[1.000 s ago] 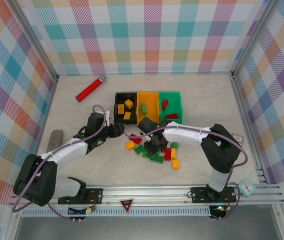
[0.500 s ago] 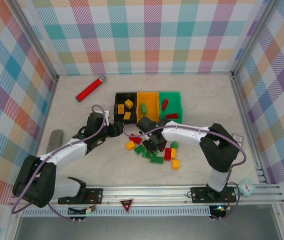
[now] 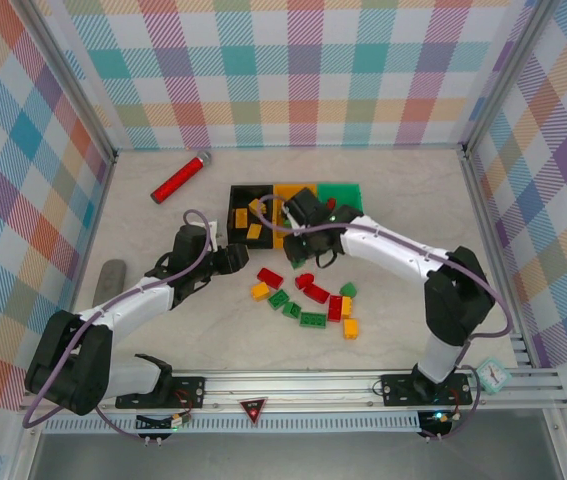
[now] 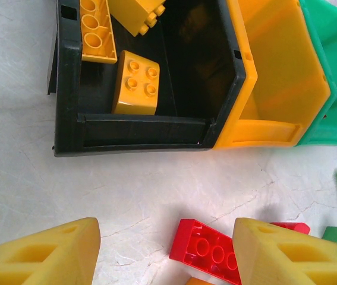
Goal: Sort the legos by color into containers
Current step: Place the lego in the container.
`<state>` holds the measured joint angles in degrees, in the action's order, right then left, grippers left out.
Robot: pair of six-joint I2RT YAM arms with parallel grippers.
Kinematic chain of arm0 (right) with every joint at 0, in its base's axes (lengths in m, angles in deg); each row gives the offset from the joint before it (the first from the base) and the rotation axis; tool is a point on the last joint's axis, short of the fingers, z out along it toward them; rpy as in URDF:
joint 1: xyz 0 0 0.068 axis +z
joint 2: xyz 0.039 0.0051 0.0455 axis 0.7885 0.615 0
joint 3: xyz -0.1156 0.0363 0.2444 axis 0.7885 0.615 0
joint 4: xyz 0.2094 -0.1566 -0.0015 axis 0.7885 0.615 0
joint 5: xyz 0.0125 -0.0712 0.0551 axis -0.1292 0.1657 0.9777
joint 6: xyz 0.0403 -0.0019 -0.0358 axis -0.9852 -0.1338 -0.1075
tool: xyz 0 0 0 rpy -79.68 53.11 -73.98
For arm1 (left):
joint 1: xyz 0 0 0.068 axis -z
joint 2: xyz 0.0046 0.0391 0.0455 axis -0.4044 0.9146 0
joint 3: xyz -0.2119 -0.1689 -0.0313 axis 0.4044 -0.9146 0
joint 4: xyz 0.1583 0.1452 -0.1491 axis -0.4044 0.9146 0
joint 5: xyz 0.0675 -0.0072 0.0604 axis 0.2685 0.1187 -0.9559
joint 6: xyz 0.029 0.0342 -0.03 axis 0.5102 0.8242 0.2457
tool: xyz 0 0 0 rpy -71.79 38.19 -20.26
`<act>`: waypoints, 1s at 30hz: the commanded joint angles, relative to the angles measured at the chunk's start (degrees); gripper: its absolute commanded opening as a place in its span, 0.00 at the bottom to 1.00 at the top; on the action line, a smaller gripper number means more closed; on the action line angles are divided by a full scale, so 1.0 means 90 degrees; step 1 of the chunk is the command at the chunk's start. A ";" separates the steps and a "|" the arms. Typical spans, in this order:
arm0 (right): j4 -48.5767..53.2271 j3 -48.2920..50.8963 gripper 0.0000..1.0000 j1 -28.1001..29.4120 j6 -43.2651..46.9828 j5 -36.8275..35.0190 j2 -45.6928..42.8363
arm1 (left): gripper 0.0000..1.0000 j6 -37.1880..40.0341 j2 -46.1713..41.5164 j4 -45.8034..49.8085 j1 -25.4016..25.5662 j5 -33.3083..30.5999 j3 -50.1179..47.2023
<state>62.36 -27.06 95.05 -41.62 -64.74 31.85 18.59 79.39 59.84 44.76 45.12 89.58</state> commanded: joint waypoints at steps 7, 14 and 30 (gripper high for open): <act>0.0558 -0.2394 0.27 -0.0952 -0.0367 0.0151 0.1544 | 0.61 0.0113 0.0042 0.0181 0.0031 -0.0084 0.0089; 0.0846 -0.3030 0.42 -0.1101 -0.0180 0.0199 0.1941 | 0.61 0.0090 0.0195 0.0148 0.0031 0.0042 0.0138; -0.0846 0.1716 0.45 -0.0950 -0.0015 0.1067 -0.1280 | 0.61 0.0005 0.0258 -0.0373 0.0040 0.0377 -0.0065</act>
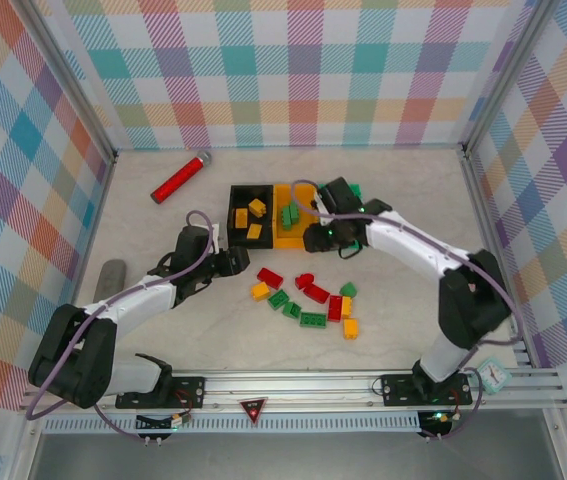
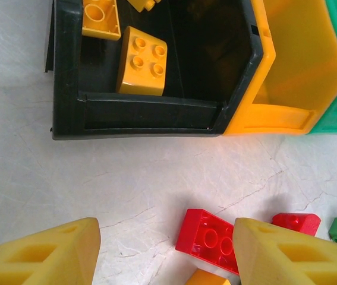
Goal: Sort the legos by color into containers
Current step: Place the lego in the container, then pick up the lego from the center of the table.
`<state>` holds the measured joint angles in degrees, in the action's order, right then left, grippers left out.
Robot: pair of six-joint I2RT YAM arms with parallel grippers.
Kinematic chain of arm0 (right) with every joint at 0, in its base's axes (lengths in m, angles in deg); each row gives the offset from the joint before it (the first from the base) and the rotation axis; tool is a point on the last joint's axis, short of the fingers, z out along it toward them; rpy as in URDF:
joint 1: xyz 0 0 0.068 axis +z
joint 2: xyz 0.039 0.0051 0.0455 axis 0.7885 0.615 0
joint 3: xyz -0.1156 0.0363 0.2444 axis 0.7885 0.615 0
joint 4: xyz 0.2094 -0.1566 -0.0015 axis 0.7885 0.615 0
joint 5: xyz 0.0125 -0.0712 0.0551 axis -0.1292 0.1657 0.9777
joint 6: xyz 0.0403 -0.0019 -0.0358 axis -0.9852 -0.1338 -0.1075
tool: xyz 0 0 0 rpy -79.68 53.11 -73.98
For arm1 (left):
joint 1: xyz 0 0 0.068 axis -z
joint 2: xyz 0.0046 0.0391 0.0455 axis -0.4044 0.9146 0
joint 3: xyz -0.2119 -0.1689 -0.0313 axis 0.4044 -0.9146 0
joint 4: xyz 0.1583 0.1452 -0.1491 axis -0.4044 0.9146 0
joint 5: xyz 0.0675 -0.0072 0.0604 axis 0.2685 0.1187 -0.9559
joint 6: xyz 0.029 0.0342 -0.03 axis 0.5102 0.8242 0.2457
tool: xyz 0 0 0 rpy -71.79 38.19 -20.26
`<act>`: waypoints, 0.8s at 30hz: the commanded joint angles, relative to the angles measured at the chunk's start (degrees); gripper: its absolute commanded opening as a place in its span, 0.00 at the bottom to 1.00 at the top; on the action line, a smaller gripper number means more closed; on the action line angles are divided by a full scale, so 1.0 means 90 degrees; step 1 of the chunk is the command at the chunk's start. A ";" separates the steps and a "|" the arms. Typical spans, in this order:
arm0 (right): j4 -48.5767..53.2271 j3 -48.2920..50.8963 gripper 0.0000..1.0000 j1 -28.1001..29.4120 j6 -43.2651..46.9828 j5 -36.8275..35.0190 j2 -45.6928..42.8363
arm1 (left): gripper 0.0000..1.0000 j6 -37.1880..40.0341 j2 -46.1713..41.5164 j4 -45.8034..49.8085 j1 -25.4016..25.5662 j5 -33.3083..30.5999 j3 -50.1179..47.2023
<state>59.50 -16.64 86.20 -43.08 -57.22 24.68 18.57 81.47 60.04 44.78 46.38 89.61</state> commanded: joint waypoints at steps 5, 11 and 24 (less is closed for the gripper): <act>-0.0236 0.1404 0.46 0.0034 0.0043 -0.0278 -0.1197 | 0.61 -0.0038 -0.0004 -0.0700 0.0135 0.0238 -0.0221; -0.0231 0.2402 0.46 -0.0081 -0.0531 -0.0727 -0.1721 | 0.61 -0.0014 0.0018 -0.0713 0.0204 0.0214 -0.0197; -0.0193 0.2525 0.52 -0.0142 -0.0761 -0.0770 -0.0787 | 0.61 0.0076 -0.0186 -0.0528 0.0233 0.0077 -0.0172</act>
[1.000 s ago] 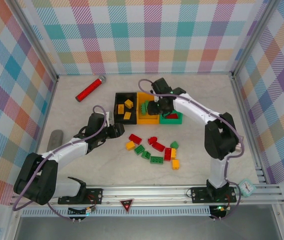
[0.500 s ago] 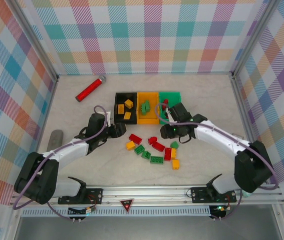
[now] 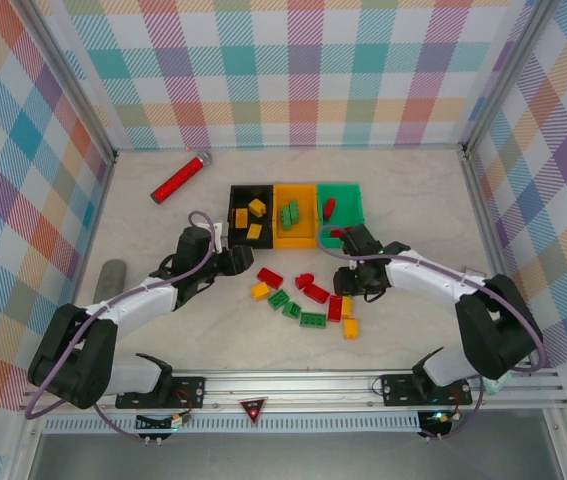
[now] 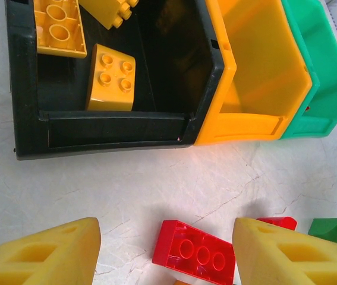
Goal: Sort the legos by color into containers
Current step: Pick up the lego from the center of the table.
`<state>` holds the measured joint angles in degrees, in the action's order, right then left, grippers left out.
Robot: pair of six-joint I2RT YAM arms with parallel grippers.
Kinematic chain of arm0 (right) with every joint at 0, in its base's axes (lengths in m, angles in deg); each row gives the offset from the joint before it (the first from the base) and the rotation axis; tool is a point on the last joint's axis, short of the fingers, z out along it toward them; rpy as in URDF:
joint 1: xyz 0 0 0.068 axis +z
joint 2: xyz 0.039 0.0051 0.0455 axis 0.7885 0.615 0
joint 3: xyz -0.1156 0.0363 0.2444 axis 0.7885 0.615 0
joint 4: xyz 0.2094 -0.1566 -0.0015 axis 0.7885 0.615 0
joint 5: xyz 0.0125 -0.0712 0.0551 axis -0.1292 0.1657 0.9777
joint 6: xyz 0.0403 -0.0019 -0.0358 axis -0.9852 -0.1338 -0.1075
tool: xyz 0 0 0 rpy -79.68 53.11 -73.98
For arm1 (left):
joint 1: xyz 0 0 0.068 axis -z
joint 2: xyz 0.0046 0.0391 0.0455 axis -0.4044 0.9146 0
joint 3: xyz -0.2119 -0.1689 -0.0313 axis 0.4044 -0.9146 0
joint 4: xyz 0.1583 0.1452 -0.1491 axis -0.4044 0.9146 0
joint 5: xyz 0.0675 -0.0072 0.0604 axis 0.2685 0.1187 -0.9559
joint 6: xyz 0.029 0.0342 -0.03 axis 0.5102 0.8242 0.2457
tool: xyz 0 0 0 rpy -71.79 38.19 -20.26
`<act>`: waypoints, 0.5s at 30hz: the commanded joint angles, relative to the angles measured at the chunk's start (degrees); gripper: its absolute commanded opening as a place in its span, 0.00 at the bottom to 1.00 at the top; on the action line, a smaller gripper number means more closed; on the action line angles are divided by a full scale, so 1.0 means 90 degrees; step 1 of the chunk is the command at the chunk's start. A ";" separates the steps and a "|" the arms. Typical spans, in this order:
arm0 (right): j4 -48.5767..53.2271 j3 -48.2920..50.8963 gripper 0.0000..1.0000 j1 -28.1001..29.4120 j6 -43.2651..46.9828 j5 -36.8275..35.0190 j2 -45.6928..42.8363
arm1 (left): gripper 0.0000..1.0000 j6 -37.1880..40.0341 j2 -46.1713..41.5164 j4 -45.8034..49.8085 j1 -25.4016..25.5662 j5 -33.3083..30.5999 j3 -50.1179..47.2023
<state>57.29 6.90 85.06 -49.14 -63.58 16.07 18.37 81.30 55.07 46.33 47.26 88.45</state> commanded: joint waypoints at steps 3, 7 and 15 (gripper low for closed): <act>0.0015 -0.0100 0.53 -0.0011 -0.0103 -0.0210 0.0337 | 0.61 0.0090 -0.0105 0.0024 0.0061 0.0026 -0.0022; -0.0047 -0.0160 0.52 -0.0016 -0.0066 -0.0126 0.0584 | 0.61 0.0082 -0.0036 -0.0011 0.0061 0.0063 -0.0001; -0.0113 -0.0255 0.37 -0.0017 -0.0014 0.0073 0.0696 | 0.61 0.0102 -0.0100 0.0033 0.0061 0.0038 0.0000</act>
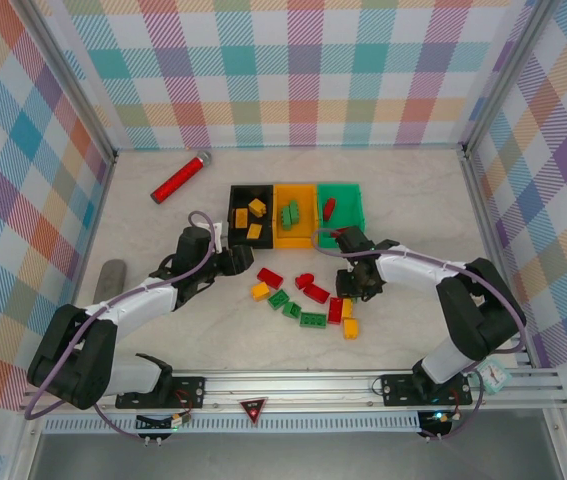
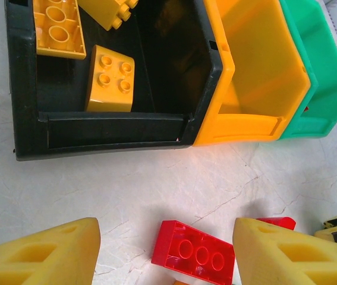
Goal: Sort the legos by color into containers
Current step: Pick up the lego from the center of the table, then place the lego in the container.
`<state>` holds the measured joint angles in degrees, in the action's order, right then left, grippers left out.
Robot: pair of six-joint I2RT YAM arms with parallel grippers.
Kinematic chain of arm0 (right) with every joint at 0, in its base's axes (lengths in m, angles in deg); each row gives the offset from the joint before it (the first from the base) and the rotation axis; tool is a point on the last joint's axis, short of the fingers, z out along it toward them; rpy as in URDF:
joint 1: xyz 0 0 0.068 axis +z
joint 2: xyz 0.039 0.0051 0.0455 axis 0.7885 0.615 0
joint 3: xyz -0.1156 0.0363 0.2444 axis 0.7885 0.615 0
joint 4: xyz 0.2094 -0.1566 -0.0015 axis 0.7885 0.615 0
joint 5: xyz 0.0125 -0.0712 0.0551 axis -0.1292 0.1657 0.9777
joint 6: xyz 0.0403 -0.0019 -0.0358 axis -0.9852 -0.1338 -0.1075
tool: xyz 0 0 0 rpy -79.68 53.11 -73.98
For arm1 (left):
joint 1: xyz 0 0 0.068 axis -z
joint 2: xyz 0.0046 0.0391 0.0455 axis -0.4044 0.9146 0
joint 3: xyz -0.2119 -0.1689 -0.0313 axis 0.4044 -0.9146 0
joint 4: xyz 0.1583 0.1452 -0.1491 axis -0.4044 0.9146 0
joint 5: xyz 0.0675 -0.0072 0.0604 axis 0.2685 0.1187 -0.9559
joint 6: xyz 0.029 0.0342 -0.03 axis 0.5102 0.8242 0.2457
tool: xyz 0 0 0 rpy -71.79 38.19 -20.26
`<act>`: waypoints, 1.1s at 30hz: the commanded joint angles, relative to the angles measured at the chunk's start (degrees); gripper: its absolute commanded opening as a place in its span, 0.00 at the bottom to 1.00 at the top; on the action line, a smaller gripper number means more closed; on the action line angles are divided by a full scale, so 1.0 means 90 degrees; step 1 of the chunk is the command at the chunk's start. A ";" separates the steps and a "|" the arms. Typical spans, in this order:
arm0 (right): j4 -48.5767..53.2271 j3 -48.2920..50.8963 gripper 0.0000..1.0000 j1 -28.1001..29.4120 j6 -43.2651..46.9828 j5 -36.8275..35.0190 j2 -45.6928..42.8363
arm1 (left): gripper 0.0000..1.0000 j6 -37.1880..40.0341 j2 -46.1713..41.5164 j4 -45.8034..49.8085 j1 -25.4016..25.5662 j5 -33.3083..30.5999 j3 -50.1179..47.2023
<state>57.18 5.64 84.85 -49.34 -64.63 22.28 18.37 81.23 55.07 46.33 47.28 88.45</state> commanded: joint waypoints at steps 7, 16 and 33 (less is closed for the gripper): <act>0.0124 -0.0363 0.33 0.0008 -0.0030 0.0388 -0.0507 | 0.61 0.0103 -0.0114 0.0045 0.0066 0.0047 -0.0005; -0.0185 -0.1383 0.35 0.0007 -0.0003 0.1255 -0.0355 | 0.61 0.0102 -0.0133 0.0072 0.0061 0.0036 0.0009; 0.0709 -0.5680 0.52 -0.0015 0.0787 0.1124 0.2803 | 0.61 0.0073 0.0048 0.0001 0.0061 0.0120 0.0039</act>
<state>59.52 -42.03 84.85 -44.37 -54.64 46.12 18.37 81.71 55.05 46.33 47.35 88.45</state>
